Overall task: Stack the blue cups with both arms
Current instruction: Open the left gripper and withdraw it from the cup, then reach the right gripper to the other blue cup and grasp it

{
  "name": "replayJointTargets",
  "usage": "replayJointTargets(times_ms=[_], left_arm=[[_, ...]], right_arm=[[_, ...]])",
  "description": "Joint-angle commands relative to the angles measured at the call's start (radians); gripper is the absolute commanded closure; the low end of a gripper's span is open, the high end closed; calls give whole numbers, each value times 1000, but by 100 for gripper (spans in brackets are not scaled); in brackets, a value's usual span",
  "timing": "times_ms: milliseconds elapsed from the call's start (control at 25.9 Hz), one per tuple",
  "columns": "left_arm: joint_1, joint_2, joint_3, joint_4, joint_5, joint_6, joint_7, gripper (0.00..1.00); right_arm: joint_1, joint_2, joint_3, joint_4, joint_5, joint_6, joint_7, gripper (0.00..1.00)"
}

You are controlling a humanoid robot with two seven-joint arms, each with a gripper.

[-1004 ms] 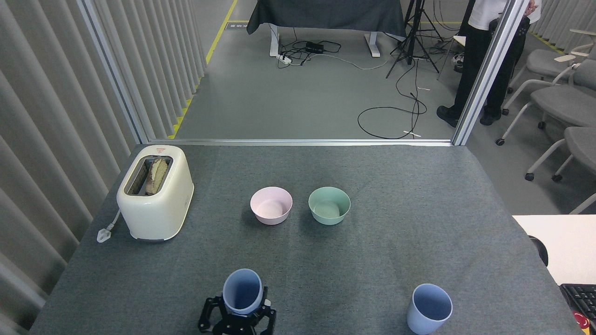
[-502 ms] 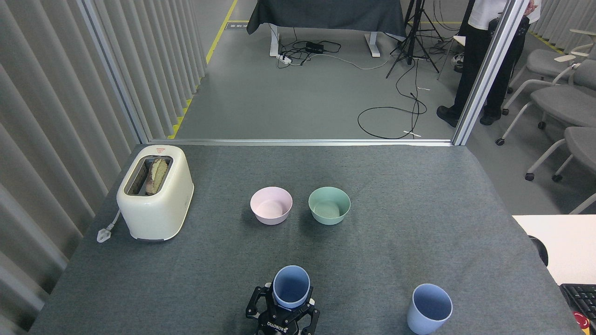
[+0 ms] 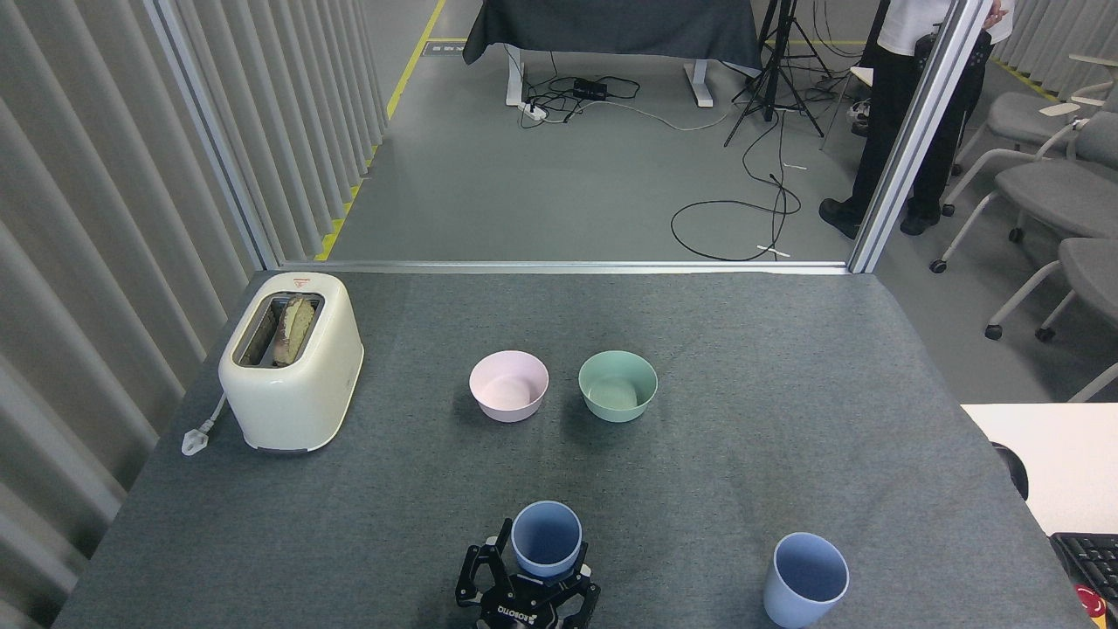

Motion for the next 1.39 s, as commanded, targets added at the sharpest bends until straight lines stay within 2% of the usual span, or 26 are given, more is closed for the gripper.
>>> replayJointTargets(times_ms=[0, 386, 502, 734, 811, 965, 1081, 1351], left_arm=[[56, 4, 7, -73, 2, 3, 2, 0], [377, 122, 33, -420, -2, 6, 14, 0], [470, 169, 93, -464, -2, 14, 19, 0], [653, 211, 234, -570, -2, 9, 19, 0], [678, 215, 257, -579, -1, 9, 19, 0], [685, 226, 257, -578, 2, 12, 22, 0], [684, 228, 257, -578, 2, 14, 22, 0], [681, 226, 260, -578, 2, 14, 22, 0]], right_arm=[[-2, 0, 1, 1, 1, -1, -1, 0], [-17, -14, 4, 22, 10, -1, 6, 0], [-21, -11, 6, 25, 10, 0, 11, 0], [-126, -14, 10, 83, 12, 0, 74, 0], [-170, -18, 12, 100, 13, 0, 109, 0], [-206, -38, 16, 100, 33, -4, 195, 0], [-222, -58, 16, 103, 62, -7, 195, 0], [-224, -58, 16, 103, 62, -7, 195, 0]])
